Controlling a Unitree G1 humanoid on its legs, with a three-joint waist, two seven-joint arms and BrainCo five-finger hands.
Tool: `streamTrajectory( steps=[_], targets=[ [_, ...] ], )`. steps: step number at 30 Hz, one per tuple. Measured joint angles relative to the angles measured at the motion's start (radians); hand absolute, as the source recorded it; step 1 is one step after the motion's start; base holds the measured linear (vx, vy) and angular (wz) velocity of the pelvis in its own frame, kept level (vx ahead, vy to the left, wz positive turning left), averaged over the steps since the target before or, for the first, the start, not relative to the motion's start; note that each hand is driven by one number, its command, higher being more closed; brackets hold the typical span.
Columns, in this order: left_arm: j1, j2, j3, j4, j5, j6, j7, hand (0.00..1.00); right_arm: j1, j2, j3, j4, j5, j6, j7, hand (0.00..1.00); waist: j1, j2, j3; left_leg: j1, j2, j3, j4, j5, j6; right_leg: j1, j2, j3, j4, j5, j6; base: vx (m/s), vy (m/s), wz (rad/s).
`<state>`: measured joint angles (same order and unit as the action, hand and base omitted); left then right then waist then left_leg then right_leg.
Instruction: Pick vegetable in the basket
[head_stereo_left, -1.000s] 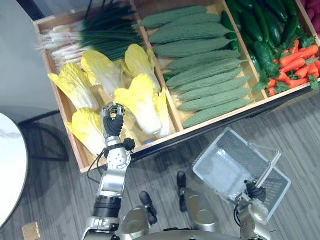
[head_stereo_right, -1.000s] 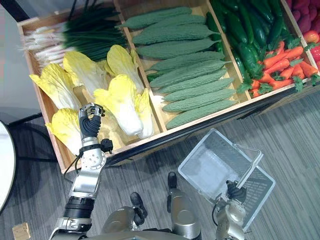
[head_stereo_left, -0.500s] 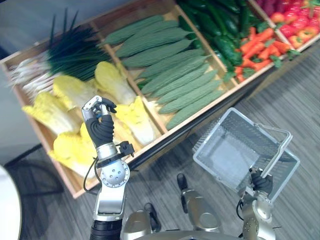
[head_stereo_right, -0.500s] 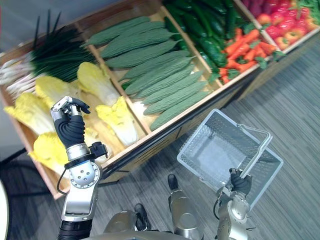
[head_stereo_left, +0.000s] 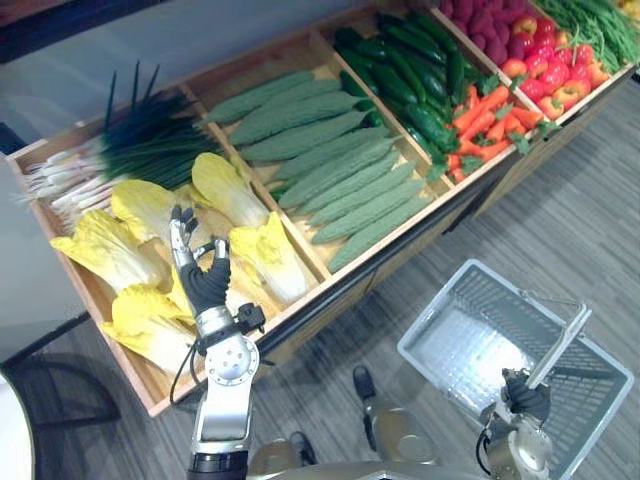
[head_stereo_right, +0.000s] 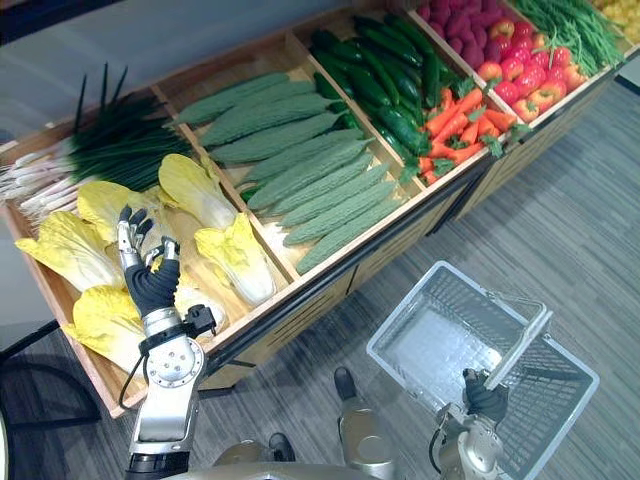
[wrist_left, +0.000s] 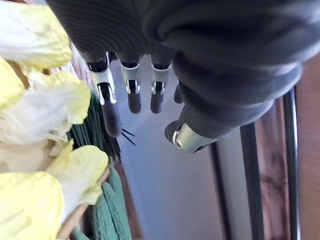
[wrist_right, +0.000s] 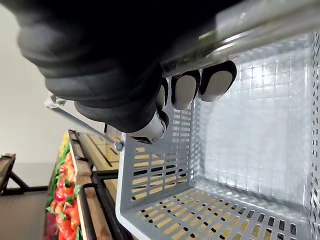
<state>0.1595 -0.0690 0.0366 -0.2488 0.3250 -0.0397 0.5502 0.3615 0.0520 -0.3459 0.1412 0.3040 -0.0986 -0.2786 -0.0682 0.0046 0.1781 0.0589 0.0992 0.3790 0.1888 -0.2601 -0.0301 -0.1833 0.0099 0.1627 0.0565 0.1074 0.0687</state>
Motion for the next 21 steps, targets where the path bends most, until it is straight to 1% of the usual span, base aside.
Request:
streamTrajectory(
  steps=[2,4,5,9,14,17,21],
  targets=[
    [0.019,-0.003,0.017,0.035,-0.002,0.017,-0.003,0.00,-0.001,0.000,0.001,0.005,0.000,0.006,0.008,1.00,0.005,-0.001,-0.002,0.000,0.000,-0.028,-0.009,0.010,-0.002,0.019,-0.009,-0.033,-0.016,0.001,-0.002,0.00,-0.036,0.46],
    [0.020,-0.003,0.024,0.087,-0.001,0.039,-0.008,0.00,-0.002,0.000,0.002,0.005,0.001,0.014,0.022,1.00,0.029,-0.002,-0.006,-0.018,0.000,-0.055,-0.014,0.018,-0.005,0.021,-0.015,-0.061,-0.025,0.001,-0.004,-0.01,-0.047,0.35],
    [0.021,-0.003,0.025,0.097,-0.001,0.044,-0.008,0.00,-0.003,0.000,0.003,0.005,0.001,0.017,0.024,1.00,0.033,-0.003,-0.007,-0.018,0.001,-0.062,-0.014,0.019,-0.007,0.021,-0.016,-0.068,-0.026,0.000,-0.006,0.02,-0.033,0.41],
    [0.024,-0.003,0.057,0.149,0.010,0.080,-0.029,0.00,-0.008,0.002,-0.001,0.009,0.006,0.030,0.029,1.00,0.033,-0.009,-0.019,-0.033,0.001,-0.110,-0.034,0.045,-0.016,0.020,-0.024,-0.123,-0.027,-0.010,-0.019,0.05,-0.038,0.37],
    [-0.001,-0.003,0.061,0.213,0.041,0.097,-0.046,0.00,-0.007,0.001,-0.005,0.015,0.010,0.031,0.028,1.00,0.027,-0.019,-0.025,-0.066,0.003,-0.149,-0.051,0.069,-0.027,-0.001,-0.028,-0.165,-0.025,-0.017,-0.027,0.01,-0.047,0.26],
    [-0.067,0.010,0.057,0.261,0.056,0.103,-0.047,0.00,0.000,-0.001,-0.015,0.017,0.011,0.031,0.028,1.00,0.026,-0.027,-0.029,-0.100,0.003,-0.173,-0.074,0.096,-0.038,-0.036,-0.030,-0.191,-0.020,-0.021,-0.033,-0.02,-0.055,0.23],
    [-0.182,0.056,0.033,0.363,0.105,0.107,-0.043,0.00,-0.004,-0.015,-0.004,0.041,0.012,0.029,0.028,1.00,0.021,-0.037,-0.024,-0.123,0.007,-0.181,-0.098,0.119,-0.049,-0.072,-0.025,-0.194,-0.007,-0.023,-0.046,-0.04,-0.057,0.06]
  ],
)
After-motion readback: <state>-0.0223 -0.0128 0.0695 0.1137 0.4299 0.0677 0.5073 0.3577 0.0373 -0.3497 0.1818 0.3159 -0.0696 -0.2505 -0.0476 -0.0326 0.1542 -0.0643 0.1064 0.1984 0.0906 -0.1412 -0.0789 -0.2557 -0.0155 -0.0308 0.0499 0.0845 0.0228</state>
